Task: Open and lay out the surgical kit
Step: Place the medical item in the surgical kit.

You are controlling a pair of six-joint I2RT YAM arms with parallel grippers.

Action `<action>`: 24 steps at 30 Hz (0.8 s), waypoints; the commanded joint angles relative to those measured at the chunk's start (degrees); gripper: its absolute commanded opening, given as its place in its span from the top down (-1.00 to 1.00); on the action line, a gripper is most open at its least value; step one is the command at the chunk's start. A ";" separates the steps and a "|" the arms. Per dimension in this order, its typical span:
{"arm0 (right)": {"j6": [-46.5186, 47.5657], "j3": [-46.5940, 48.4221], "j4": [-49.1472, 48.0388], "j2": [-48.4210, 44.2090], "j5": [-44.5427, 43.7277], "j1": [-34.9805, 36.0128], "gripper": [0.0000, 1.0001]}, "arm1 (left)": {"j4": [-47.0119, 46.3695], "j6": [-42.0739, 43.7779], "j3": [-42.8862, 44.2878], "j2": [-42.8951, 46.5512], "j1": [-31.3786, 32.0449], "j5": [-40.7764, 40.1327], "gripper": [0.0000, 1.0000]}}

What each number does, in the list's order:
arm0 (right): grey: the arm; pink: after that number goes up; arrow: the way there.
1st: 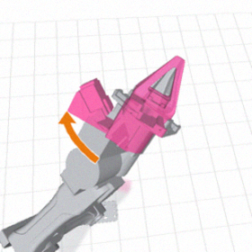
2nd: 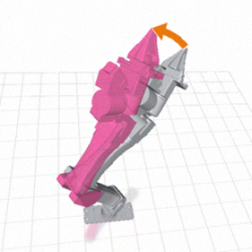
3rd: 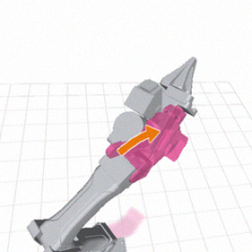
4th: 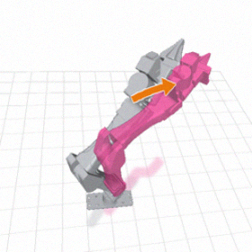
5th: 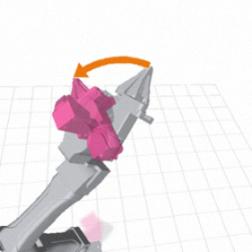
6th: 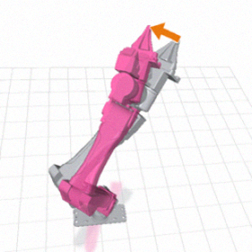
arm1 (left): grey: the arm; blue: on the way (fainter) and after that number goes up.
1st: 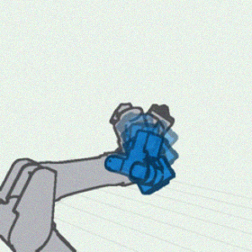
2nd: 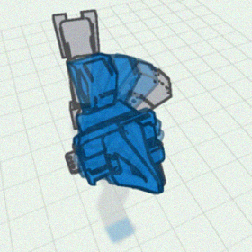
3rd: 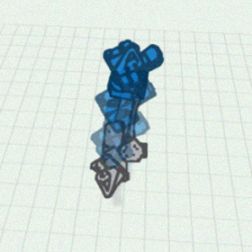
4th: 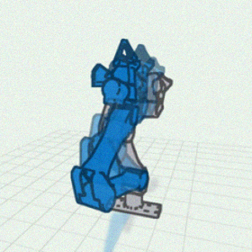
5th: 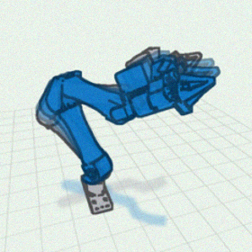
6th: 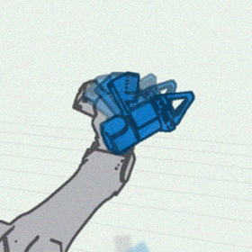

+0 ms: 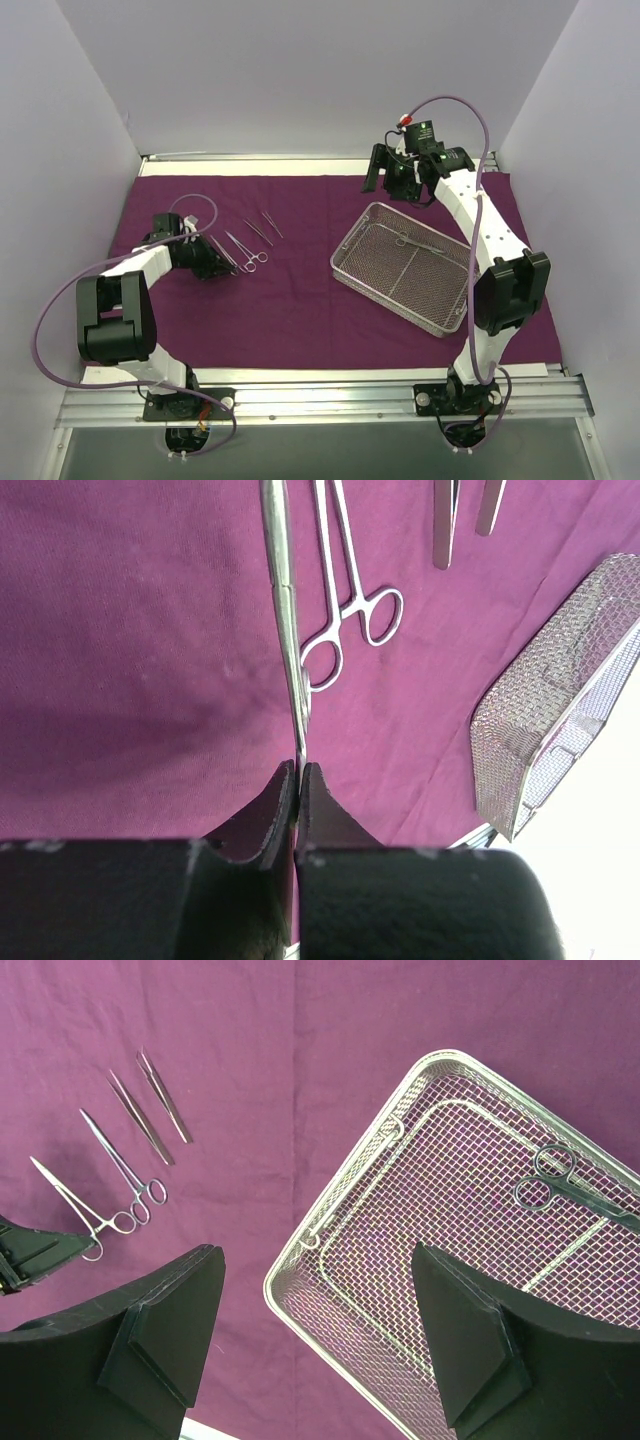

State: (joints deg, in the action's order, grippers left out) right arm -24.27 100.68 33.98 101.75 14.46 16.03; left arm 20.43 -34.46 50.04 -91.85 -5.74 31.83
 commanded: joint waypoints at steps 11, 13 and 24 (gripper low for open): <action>-0.60 1.01 -0.40 -0.86 1.36 -0.74 -0.52 | 1.63 2.38 0.06 0.45 -1.91 1.39 0.95; -0.78 0.92 -0.66 -0.68 1.54 -0.74 -0.53 | 1.20 2.20 -0.38 0.19 -2.08 1.39 0.95; -0.95 0.57 -0.84 -0.94 1.80 -0.74 -0.53 | 4.97 1.76 -0.12 -2.36 -2.26 -0.28 0.73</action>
State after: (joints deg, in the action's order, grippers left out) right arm -24.88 100.68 33.61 101.78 15.84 15.73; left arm 21.96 -33.67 49.43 -92.95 -7.70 33.06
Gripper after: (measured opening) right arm 0.764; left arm 0.128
